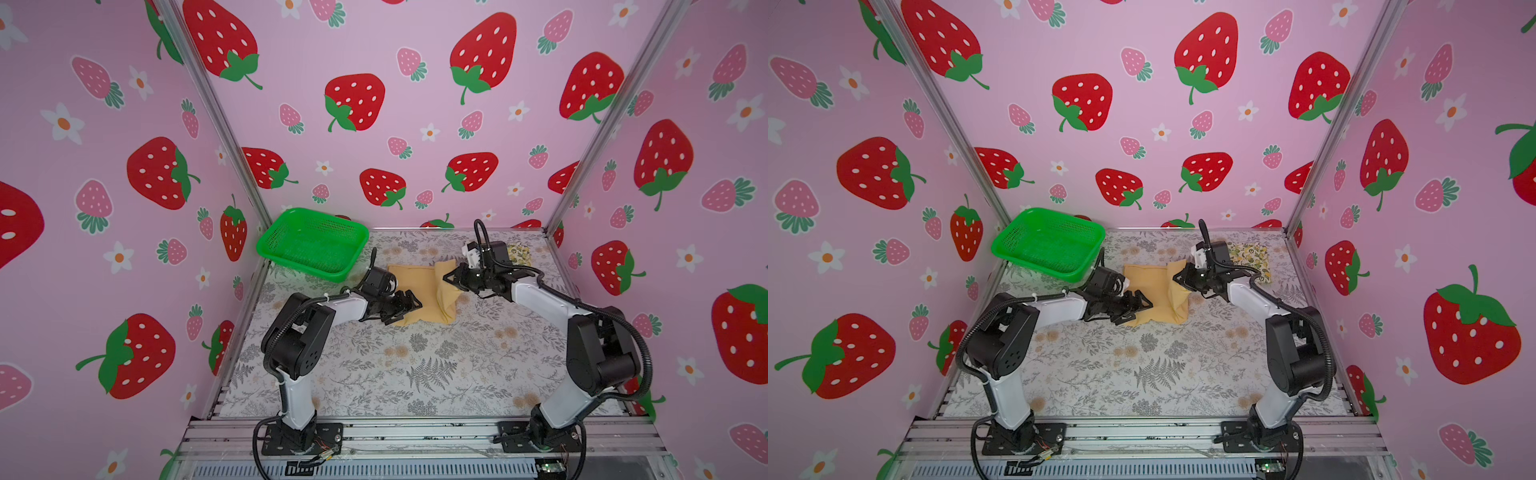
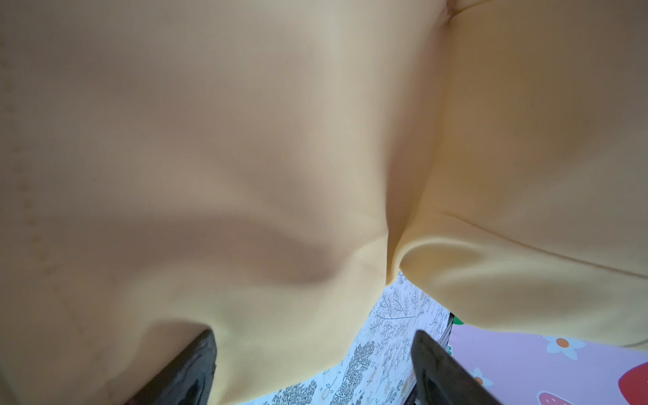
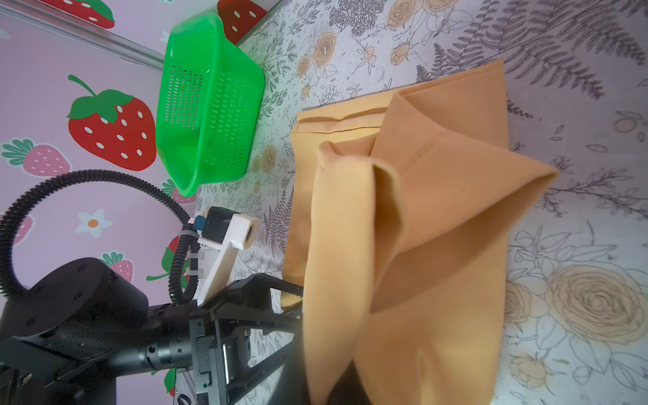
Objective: Fold and stack skirts
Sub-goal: Fold the skirt at the center of the table.
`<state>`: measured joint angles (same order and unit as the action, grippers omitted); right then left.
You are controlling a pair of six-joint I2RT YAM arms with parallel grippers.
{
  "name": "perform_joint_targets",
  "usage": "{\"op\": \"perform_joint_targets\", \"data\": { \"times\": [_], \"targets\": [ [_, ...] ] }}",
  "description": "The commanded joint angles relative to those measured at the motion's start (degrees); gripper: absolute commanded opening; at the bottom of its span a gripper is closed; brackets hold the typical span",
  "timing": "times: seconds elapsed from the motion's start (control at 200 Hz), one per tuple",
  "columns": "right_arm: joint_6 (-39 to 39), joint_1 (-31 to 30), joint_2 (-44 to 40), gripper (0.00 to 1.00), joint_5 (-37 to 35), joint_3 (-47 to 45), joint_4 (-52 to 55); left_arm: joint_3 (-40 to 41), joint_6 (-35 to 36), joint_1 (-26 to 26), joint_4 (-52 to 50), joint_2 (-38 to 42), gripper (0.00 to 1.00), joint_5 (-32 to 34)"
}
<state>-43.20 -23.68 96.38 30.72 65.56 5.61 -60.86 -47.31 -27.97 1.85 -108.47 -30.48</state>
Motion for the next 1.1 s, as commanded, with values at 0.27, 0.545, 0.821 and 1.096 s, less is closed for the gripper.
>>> {"op": "perform_joint_targets", "data": {
  "times": [0.27, 0.545, 0.821, 1.096],
  "targets": [
    [-5.4, -4.2, 6.3, 0.03, 1.6, -0.7, -7.3, -2.1, 1.1, 0.0, -5.2, -1.8, 0.88, 1.3],
    [-9.0, -4.7, 10.7, 0.11, 3.2, -2.1, -13.7, -2.4, 1.2, 0.0, -5.2, -1.9, 0.88, 1.2],
    [-14.8, -4.9, 13.4, 0.23, 5.7, -3.6, -22.0, -2.3, 1.1, 0.0, -5.1, -1.8, 0.88, 1.0],
    [-19.2, -5.1, 13.6, 0.43, 7.1, -4.7, -28.0, -2.2, 1.1, 0.0, -5.1, -1.4, 0.88, 1.0]
  ]
}}
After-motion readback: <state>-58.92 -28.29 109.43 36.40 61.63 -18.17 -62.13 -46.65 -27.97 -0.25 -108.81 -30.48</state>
